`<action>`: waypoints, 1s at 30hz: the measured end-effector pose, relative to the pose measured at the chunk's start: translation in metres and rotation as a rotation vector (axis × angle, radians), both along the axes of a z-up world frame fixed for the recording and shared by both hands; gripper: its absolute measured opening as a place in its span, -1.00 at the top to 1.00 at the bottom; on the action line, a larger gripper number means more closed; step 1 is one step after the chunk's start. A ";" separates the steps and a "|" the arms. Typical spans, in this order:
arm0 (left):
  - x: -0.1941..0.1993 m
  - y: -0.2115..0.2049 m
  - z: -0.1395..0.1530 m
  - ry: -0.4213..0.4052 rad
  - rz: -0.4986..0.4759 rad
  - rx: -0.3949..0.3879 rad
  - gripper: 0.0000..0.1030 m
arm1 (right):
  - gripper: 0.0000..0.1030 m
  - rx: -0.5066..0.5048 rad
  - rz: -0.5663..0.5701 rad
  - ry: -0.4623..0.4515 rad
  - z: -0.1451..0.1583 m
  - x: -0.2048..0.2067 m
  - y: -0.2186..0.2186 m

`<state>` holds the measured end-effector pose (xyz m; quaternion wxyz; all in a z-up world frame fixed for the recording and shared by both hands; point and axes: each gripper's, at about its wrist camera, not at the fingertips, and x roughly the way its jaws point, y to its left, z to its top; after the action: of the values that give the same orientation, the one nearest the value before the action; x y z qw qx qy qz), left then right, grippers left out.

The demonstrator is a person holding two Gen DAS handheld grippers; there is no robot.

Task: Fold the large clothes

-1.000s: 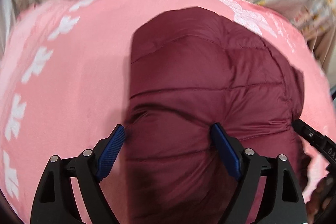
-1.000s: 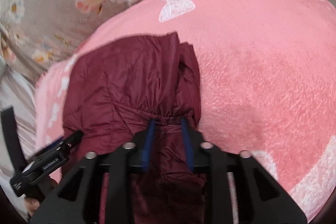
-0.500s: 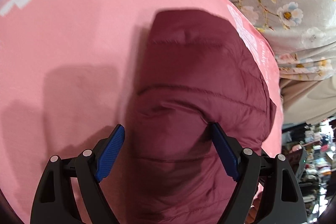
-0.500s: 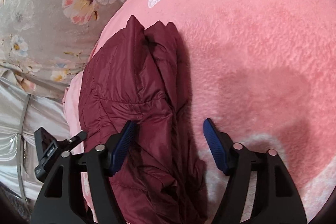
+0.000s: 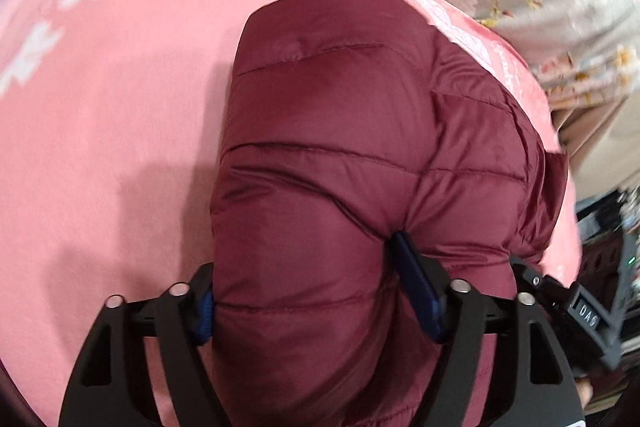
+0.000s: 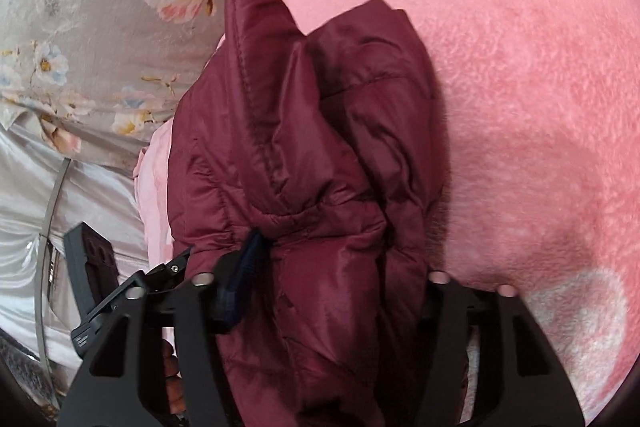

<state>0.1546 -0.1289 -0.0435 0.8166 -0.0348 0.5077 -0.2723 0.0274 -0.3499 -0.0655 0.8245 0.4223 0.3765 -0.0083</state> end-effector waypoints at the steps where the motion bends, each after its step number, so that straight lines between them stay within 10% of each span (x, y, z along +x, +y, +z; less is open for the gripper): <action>1: -0.003 -0.002 0.005 -0.030 -0.012 0.015 -0.18 | 0.44 -0.016 0.004 -0.008 0.005 -0.001 0.002; 8: -0.018 -0.010 0.042 -0.162 -0.095 0.036 0.42 | 0.67 -0.189 0.017 -0.044 0.043 -0.006 0.026; 30: 0.005 0.035 0.171 -0.575 -0.057 -0.042 0.46 | 0.68 -0.523 0.023 -0.340 0.186 0.053 0.095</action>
<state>0.1596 -0.0935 0.1276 0.9182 0.0411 0.2503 -0.3042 0.0800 -0.2544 0.1208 0.9564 0.1870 0.2231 -0.0248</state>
